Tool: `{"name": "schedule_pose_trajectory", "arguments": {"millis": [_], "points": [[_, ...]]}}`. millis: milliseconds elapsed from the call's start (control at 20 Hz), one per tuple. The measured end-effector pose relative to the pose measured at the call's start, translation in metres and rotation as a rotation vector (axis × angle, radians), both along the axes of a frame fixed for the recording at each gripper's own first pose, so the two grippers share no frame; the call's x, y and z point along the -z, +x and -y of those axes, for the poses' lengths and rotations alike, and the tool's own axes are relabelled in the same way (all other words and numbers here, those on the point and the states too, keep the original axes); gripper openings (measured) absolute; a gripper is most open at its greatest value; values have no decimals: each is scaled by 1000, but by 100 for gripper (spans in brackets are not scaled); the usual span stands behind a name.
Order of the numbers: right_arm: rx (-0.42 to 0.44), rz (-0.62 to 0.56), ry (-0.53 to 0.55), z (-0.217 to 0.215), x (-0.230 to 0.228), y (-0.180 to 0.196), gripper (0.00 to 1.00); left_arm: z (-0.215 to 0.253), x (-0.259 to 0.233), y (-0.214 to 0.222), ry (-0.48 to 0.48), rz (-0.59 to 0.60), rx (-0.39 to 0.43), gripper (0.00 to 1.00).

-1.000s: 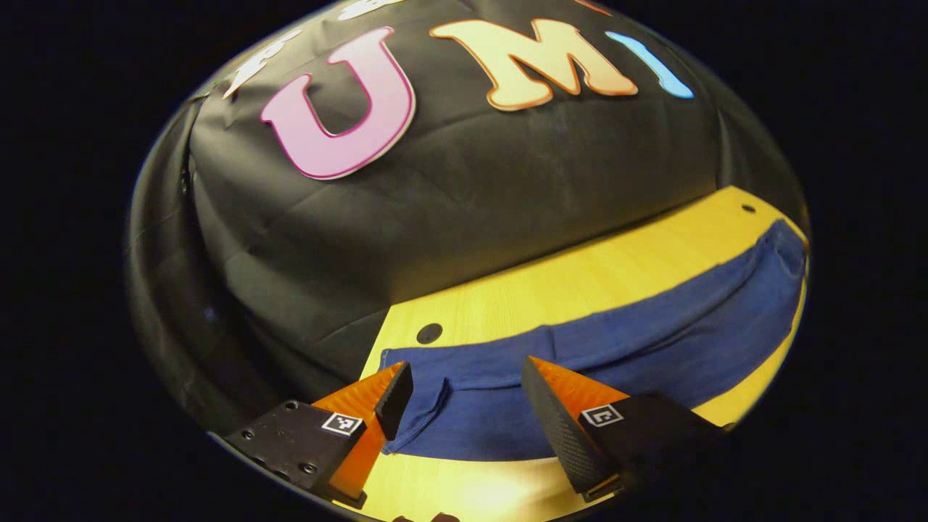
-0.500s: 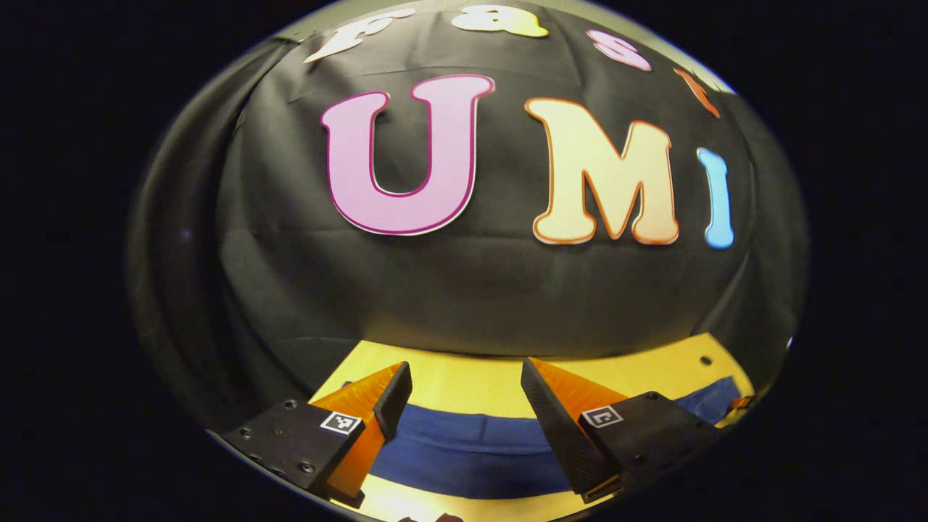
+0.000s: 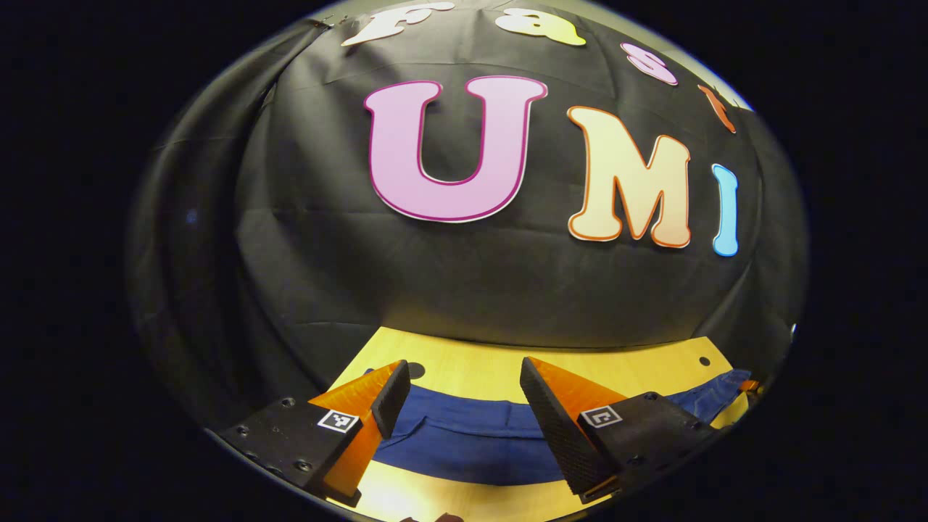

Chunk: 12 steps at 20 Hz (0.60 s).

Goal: Grasp the waist and the cuffs of the jeans and fold them to make the two legs overlap; first hold the waist and fold one-third of the jeans toward the cuffs, then hold the cuffs and fold the remaining one-third in the same direction to finish folding.

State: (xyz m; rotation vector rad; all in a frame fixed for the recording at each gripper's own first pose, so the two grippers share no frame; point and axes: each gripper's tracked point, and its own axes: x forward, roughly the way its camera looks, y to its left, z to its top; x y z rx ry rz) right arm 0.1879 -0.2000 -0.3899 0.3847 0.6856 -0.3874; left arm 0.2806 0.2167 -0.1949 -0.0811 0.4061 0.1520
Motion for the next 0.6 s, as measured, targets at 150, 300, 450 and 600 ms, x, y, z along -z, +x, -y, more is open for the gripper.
{"name": "schedule_pose_trajectory", "arguments": {"millis": [150, 300, 450, 600], "points": [[-67, 106, -13, -52, -62, 12, 8, -19, 14, 0, -2, -29, 7, 95], [-174, 176, -31, -110, -113, -5, 8, -35, 27, -2, -8, -56, 16, 95], [-265, 247, -37, -162, -151, -10, 9, -50, 43, -3, -14, -85, 31, 95], [-346, 279, -42, -220, -159, -8, 9, -69, 59, -8, -26, -119, 45, 95]]}}
